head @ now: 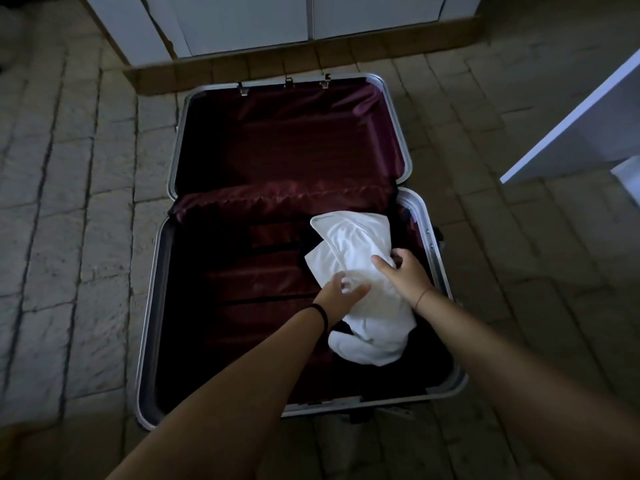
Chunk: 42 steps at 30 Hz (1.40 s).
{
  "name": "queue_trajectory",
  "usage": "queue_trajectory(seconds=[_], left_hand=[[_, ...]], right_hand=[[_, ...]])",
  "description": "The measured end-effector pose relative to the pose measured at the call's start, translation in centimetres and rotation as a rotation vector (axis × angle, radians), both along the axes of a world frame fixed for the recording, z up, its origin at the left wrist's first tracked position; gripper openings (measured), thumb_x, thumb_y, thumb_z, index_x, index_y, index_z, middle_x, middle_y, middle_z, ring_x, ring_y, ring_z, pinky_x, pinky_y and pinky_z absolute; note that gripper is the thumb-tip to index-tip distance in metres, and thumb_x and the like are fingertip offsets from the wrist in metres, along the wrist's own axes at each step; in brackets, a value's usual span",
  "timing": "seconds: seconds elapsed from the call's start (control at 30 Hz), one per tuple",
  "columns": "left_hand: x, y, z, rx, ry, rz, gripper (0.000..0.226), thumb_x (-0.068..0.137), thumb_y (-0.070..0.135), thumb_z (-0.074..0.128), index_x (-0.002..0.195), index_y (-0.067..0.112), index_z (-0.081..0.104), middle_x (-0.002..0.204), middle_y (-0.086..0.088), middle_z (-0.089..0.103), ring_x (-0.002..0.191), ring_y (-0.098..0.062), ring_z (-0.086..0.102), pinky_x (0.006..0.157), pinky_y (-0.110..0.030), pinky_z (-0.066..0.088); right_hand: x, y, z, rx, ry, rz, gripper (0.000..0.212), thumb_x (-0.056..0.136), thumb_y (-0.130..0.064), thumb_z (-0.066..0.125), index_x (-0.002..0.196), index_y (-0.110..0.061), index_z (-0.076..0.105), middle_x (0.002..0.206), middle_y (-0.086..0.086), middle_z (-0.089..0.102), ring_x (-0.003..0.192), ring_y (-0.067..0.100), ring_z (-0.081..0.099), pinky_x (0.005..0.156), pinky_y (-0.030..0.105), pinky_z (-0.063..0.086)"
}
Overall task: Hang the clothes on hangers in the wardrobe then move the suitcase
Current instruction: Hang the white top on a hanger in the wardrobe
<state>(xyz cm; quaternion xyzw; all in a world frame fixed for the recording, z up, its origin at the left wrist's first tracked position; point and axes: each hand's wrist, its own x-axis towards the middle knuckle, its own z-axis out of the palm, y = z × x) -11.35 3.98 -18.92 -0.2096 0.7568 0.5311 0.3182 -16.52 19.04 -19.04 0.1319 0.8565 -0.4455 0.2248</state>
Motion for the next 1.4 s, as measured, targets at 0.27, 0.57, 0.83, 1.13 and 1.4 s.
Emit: queue_trajectory(seconds=[0.27,0.57,0.83,1.13,1.4], left_hand=[[-1.0,0.0,-0.5,0.174,-0.063,0.089,0.083,0.084,0.061,0.055,0.147,0.018,0.024,0.143,-0.003,0.042,0.127,-0.022,0.045,0.104,-0.038,0.040],[-1.0,-0.9,3.4,0.370,-0.108,0.416,0.083,0.061,0.074,0.063,0.122,0.018,0.058,0.113,-0.005,0.069,0.103,-0.020,0.066,0.095,-0.041,0.050],[-0.2,-2.7,22.7,0.315,0.051,0.366,0.037,0.091,0.043,0.054,0.108,0.012,0.065,0.104,-0.007,0.072,0.095,-0.018,0.069,0.084,-0.029,0.055],[-0.6,-4.2,49.7,0.223,0.209,0.126,0.028,0.091,0.045,0.054,0.085,0.021,0.066,0.076,0.004,0.072,0.073,-0.009,0.069,0.067,-0.020,0.053],[-0.1,-2.4,74.6,0.129,0.378,-0.381,0.030,0.094,0.042,0.047,0.096,0.020,0.067,0.085,0.011,0.070,0.078,0.006,0.065,0.076,-0.012,0.049]], right_hand=[[-0.3,-1.8,-0.7,-0.149,-0.157,-0.137,0.053,0.081,-0.057,0.061,0.094,-0.006,0.058,0.084,0.002,0.059,0.079,0.018,0.059,0.062,0.026,0.041],[0.8,-4.3,4.0,-0.460,-0.183,-0.277,0.040,0.079,-0.049,0.068,0.101,-0.015,0.067,0.093,0.006,0.073,0.084,0.022,0.071,0.075,0.033,0.057],[2.7,-6.0,21.9,-0.645,-0.052,-0.358,0.027,0.086,-0.038,0.065,0.107,-0.022,0.062,0.107,0.007,0.070,0.094,0.020,0.070,0.083,0.040,0.057],[0.6,-1.7,49.8,-0.518,0.166,-0.335,0.075,0.076,-0.051,0.069,0.130,-0.005,0.045,0.132,0.014,0.053,0.117,0.022,0.054,0.091,0.034,0.044],[-0.4,3.6,75.2,-0.533,0.028,0.334,0.092,0.053,-0.081,0.064,0.135,-0.051,0.033,0.146,-0.008,0.036,0.128,0.008,0.043,0.098,0.025,0.041]])
